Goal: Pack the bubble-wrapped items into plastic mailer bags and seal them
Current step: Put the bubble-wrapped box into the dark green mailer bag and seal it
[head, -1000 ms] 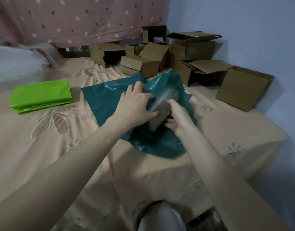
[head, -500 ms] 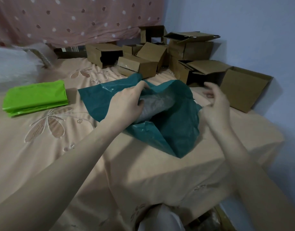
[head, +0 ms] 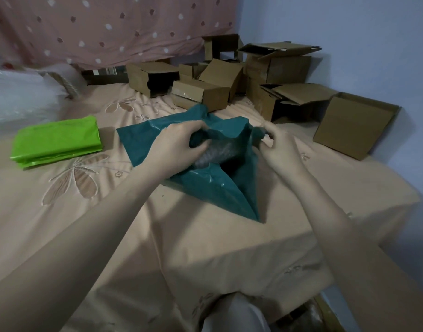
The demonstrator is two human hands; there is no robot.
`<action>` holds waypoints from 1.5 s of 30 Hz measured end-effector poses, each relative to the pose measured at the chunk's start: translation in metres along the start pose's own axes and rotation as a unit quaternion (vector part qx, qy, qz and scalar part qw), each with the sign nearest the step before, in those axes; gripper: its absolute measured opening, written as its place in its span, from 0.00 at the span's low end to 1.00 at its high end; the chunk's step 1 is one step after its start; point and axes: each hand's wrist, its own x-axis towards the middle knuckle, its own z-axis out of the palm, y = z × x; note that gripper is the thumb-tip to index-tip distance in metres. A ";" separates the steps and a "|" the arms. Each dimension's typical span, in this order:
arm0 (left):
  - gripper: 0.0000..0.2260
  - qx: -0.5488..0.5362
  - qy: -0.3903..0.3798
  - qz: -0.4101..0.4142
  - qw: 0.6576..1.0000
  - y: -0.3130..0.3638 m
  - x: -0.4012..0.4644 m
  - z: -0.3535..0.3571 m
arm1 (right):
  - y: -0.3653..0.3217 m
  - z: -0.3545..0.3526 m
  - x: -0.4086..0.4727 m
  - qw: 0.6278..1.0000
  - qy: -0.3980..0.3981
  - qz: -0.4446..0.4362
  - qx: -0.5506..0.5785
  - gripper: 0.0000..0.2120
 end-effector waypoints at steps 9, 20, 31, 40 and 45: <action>0.16 -0.151 -0.096 -0.029 0.983 -0.005 -0.023 -0.036 | -0.012 0.000 0.011 0.997 0.068 0.031 -0.001 0.08; 0.54 0.203 -0.237 -0.016 0.950 -0.029 -0.070 -0.054 | -0.035 0.005 0.023 0.987 0.144 0.069 0.004 0.14; 0.16 0.023 0.129 -0.017 0.991 -0.031 -0.042 -0.038 | -0.020 -0.003 0.010 0.971 0.102 0.143 0.161 0.19; 0.14 -0.140 0.146 -0.066 0.977 -0.041 -0.029 -0.038 | -0.010 0.017 0.011 0.965 -0.001 0.179 0.191 0.31; 0.15 -0.148 0.147 -0.027 0.978 -0.040 -0.032 -0.047 | -0.028 0.032 0.027 0.924 0.000 0.228 0.307 0.27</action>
